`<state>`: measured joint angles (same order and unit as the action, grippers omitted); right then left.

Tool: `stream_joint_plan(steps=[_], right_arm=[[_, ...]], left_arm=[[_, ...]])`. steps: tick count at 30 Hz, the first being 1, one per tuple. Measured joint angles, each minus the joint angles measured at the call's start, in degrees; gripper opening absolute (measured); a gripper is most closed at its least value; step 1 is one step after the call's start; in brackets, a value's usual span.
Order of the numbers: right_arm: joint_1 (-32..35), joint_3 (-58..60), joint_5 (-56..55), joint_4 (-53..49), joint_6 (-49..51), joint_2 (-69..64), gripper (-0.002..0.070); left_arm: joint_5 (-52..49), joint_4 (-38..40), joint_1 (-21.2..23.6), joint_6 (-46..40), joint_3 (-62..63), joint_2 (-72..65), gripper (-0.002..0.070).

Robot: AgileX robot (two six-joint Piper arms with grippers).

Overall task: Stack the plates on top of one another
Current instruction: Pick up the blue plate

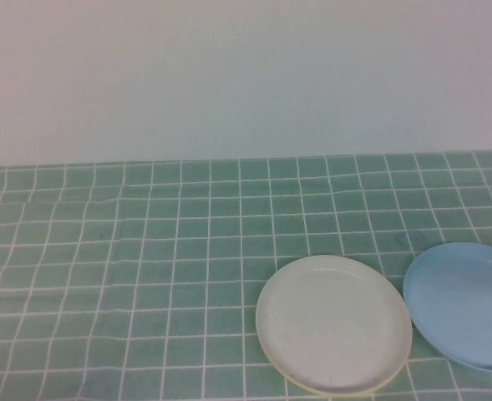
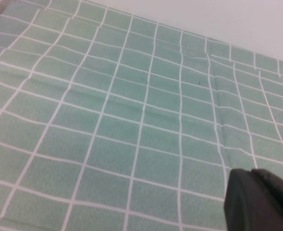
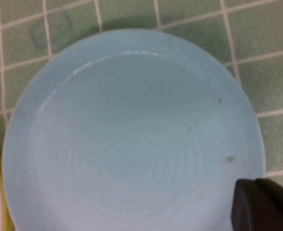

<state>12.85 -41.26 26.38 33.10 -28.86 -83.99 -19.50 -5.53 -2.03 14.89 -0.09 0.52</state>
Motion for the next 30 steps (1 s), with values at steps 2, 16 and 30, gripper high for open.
stream_joint_plan(steps=[2,16,30], right_arm=[[0.14,0.00,0.11,0.01,-0.96,-0.80,-0.0002],[0.27,-1.29,-3.46,-2.95,-0.57,-4.32,0.0140],[0.27,-1.29,-3.70,-3.47,0.18,-10.48,0.0172]], left_arm=[[0.00,0.00,0.00,0.00,0.00,0.00,-0.0001],[0.00,-0.22,0.00,0.00,0.00,0.00,-0.0001],[0.00,-0.22,0.00,0.00,0.00,-0.10,-0.0001]])
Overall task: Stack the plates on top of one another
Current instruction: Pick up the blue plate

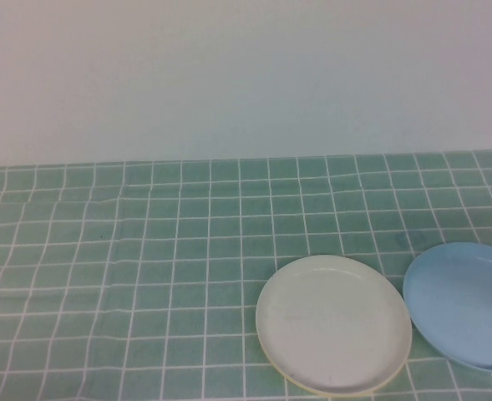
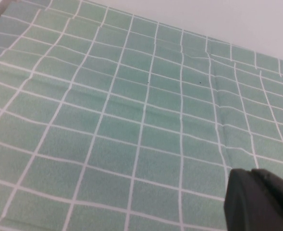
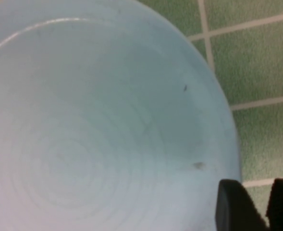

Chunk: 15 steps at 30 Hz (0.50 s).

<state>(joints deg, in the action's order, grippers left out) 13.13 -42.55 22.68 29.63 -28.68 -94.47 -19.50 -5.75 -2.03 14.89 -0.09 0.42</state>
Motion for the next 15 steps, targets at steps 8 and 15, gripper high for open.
stream_joint_plan(steps=[8,15], right_arm=[[0.00,-0.03,-1.17,0.52,0.00,-1.89,0.0173],[0.00,-0.49,-2.06,1.84,0.00,-3.96,0.0173]], left_arm=[[0.00,0.00,0.00,0.00,0.00,0.00,-0.0001],[0.00,0.00,0.00,0.00,0.00,0.00,-0.0001]])
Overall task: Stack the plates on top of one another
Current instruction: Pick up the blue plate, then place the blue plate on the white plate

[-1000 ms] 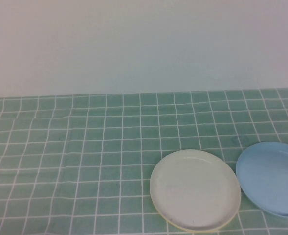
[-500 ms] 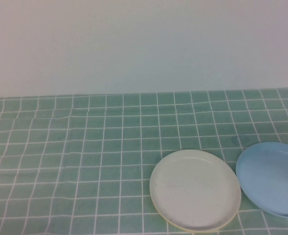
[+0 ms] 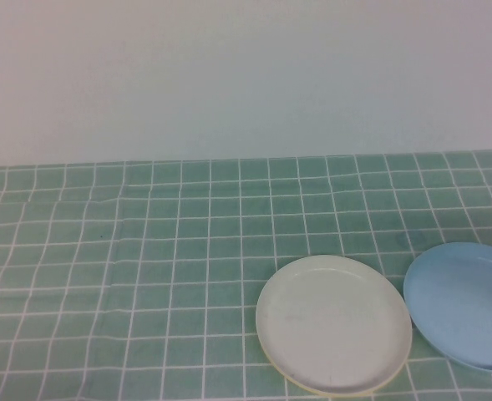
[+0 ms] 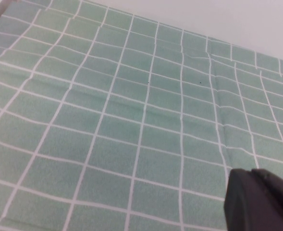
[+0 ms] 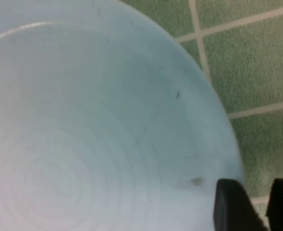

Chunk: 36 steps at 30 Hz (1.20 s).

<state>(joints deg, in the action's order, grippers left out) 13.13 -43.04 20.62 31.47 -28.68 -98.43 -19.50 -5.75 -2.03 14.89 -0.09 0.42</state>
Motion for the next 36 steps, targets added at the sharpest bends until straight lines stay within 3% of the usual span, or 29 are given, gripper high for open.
stream_joint_plan(steps=[3,7,10,24,31,36], right_arm=[[0.00,-0.33,-0.09,0.34,0.00,-0.67,0.0153],[0.00,-1.21,0.55,0.75,0.00,-1.66,0.0050],[0.00,-2.02,1.18,1.08,-0.22,-1.67,0.0018],[0.00,-11.04,7.83,9.03,-2.28,0.52,0.0011],[-0.20,-13.03,13.21,22.39,-13.72,3.29,0.0011],[-5.06,-13.05,15.83,24.14,-18.55,3.36,0.0011]], left_arm=[[0.00,0.00,0.00,0.00,0.00,0.00,-0.0001],[0.00,0.00,0.00,0.00,0.00,0.00,-0.0001],[0.00,0.00,0.00,0.00,0.00,0.00,-0.0001],[0.00,0.00,0.00,0.00,0.00,0.00,-0.0001],[0.00,0.00,0.00,0.00,0.00,0.00,-0.0001],[0.00,0.00,0.00,0.00,0.00,0.00,-0.0001]])
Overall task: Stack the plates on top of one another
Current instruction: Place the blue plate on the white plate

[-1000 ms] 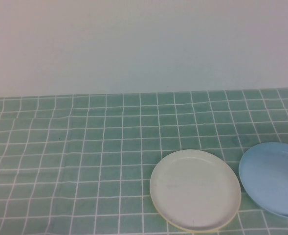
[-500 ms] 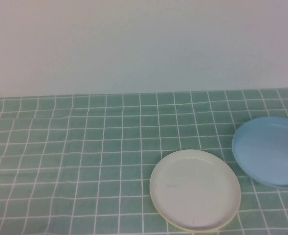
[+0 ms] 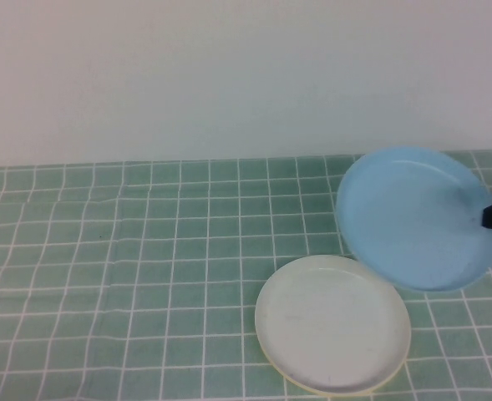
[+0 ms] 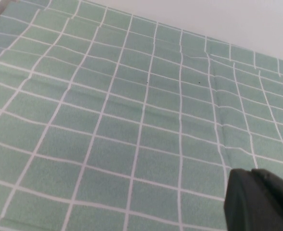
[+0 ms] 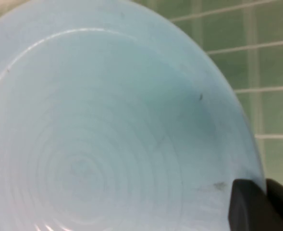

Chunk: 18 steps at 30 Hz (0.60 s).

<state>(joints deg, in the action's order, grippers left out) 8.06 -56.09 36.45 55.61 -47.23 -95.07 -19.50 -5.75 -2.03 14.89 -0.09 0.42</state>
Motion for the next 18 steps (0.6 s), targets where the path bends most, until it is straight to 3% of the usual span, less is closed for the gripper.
stream_joint_plan(steps=[7,11,18], right_arm=[[-13.52,0.00,0.02,-1.98,-0.31,0.00,0.0011],[-19.80,0.00,-0.86,-9.52,4.34,0.00,0.0011],[-22.44,0.00,-3.48,-20.11,11.61,0.00,0.0011]], left_arm=[[0.00,0.00,0.00,0.00,0.00,0.00,-0.0001],[0.00,0.00,0.00,0.00,0.00,0.00,-0.0001],[0.00,0.00,0.00,0.00,0.00,0.00,-0.0001]])
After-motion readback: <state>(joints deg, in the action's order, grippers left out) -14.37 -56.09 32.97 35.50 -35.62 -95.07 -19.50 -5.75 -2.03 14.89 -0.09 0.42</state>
